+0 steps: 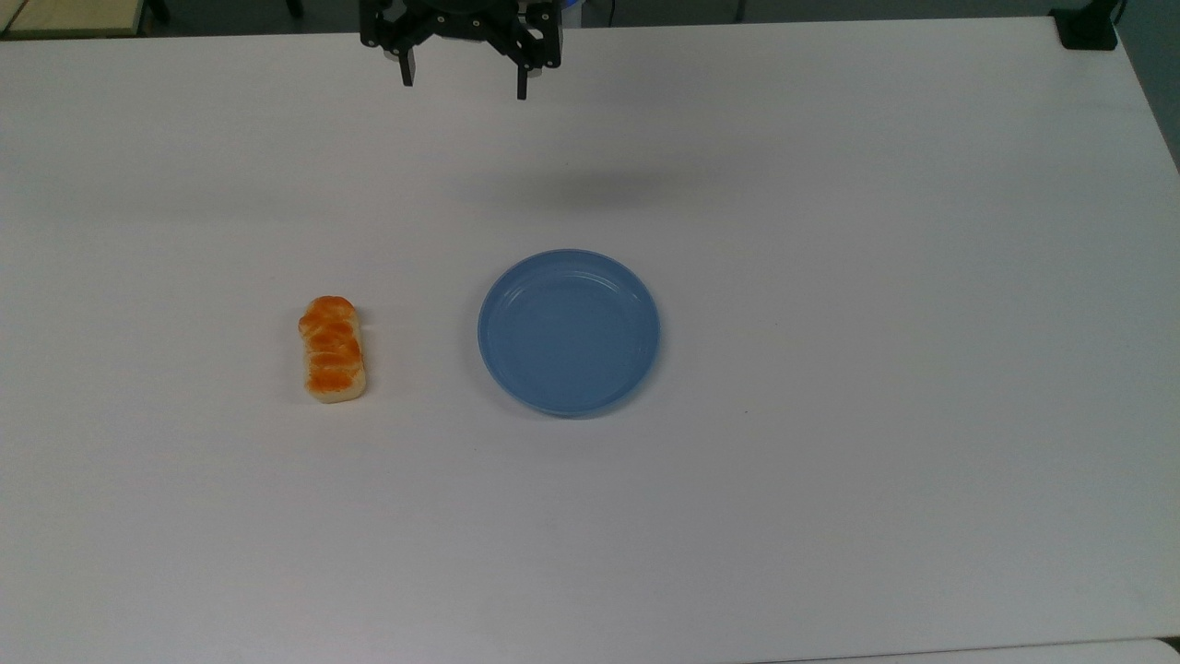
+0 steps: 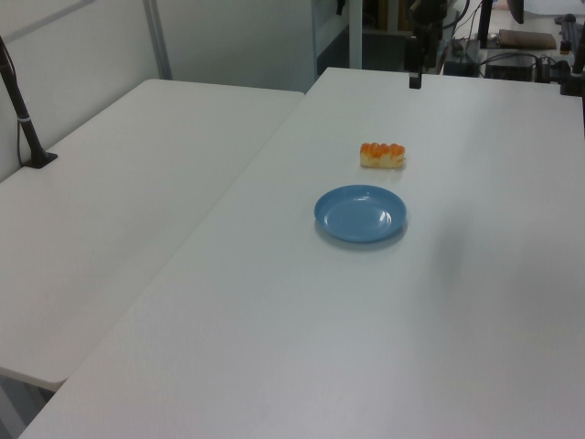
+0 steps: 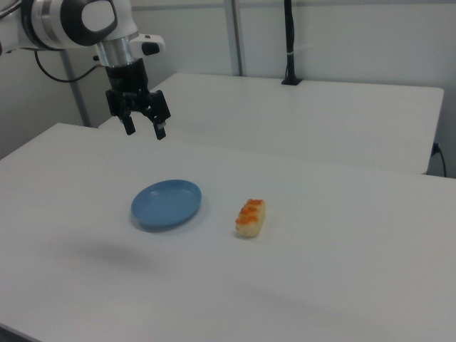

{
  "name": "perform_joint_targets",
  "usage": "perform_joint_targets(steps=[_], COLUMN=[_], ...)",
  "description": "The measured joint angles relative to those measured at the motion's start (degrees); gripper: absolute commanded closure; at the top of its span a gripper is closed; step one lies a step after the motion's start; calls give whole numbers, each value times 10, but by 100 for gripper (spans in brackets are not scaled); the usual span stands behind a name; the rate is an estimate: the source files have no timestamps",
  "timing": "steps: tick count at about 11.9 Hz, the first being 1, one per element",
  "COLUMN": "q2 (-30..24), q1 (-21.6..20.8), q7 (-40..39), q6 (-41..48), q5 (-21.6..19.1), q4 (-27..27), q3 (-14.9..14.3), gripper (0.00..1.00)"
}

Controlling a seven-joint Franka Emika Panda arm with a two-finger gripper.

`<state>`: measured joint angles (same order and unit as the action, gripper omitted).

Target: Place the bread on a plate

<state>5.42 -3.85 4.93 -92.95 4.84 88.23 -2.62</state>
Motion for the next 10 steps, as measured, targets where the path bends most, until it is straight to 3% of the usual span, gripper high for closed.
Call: perform_joint_targets(steps=[10], q2=[-2], q1=[0], q7=[-6], q6=[0], q5=[0], q4=[6], q3=[-6], gripper=[0])
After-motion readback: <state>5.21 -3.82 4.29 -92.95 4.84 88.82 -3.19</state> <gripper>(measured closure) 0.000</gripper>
